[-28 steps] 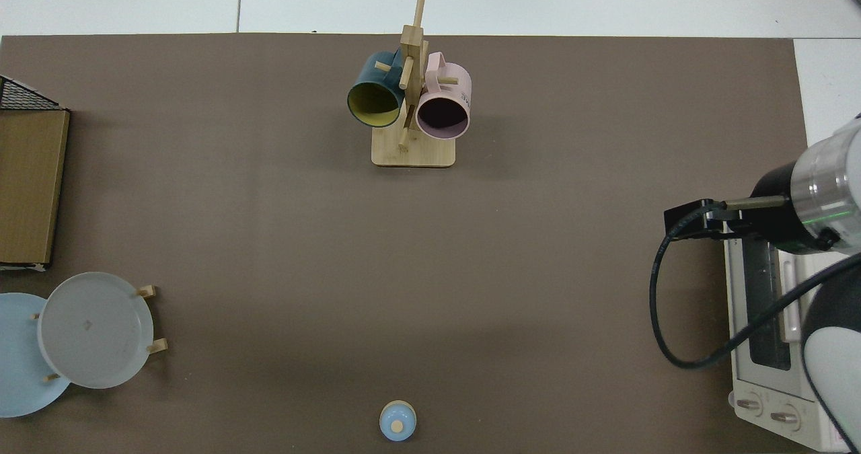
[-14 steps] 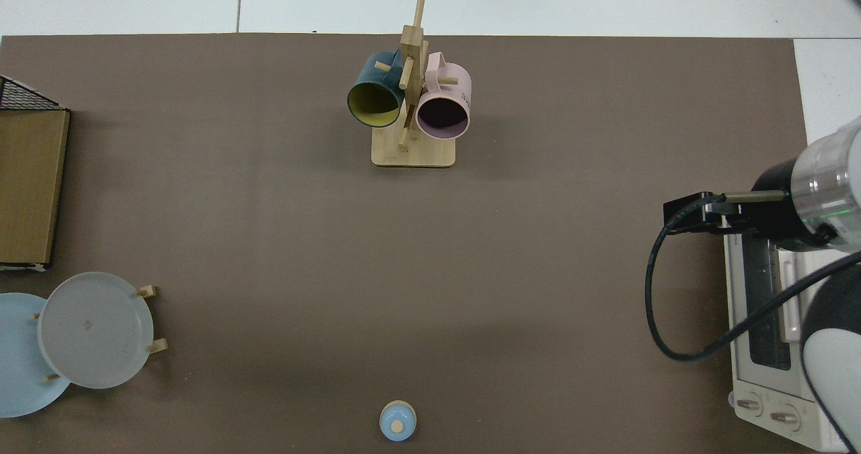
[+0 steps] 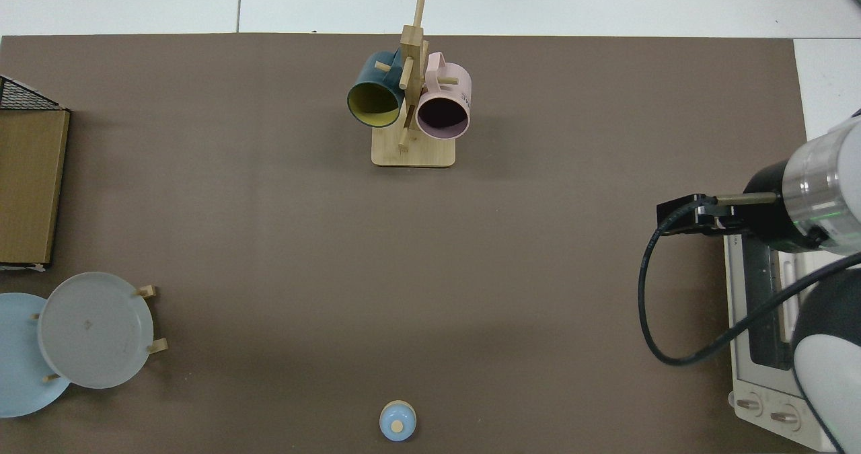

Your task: Put markers into pen holder

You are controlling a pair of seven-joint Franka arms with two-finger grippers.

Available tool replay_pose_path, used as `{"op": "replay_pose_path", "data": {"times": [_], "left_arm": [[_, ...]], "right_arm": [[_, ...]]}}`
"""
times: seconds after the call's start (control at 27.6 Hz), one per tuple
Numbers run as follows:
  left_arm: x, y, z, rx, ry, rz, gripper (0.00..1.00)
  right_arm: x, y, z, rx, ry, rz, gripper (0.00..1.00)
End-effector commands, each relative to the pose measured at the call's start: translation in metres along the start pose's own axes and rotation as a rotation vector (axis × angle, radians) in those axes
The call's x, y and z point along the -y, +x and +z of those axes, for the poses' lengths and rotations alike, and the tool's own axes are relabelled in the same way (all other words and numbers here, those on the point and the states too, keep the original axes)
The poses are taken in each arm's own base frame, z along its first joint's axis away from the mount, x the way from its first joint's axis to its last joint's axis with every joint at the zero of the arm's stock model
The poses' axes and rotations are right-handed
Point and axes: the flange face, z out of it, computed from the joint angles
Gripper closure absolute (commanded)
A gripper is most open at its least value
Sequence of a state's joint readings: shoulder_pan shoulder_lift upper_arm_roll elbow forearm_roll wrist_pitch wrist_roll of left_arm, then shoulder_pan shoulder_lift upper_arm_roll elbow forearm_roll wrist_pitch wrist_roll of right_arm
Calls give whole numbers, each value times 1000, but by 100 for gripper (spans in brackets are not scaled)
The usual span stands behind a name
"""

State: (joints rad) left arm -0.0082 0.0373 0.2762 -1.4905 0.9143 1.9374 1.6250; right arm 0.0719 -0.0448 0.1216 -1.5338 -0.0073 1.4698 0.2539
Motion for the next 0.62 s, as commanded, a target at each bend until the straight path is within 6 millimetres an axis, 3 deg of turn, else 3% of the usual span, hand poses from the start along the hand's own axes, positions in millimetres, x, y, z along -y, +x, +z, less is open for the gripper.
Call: {"op": "replay_pose_path", "data": {"times": [0.0, 0.29, 0.47, 0.58], "left_arm": [[1, 5, 17, 52, 0, 49, 100], [-9, 14, 69, 43, -13, 65, 100], [-7, 30, 77, 33, -28, 82, 100], [-5, 46, 92, 22, -56, 103, 100]], "right_arm": [[1, 2, -2, -16, 4, 13, 0], [8, 0, -2, -5, 44, 9, 0], [6, 1, -2, -5, 44, 14, 0], [7, 0, -2, -5, 44, 9, 0]]}}
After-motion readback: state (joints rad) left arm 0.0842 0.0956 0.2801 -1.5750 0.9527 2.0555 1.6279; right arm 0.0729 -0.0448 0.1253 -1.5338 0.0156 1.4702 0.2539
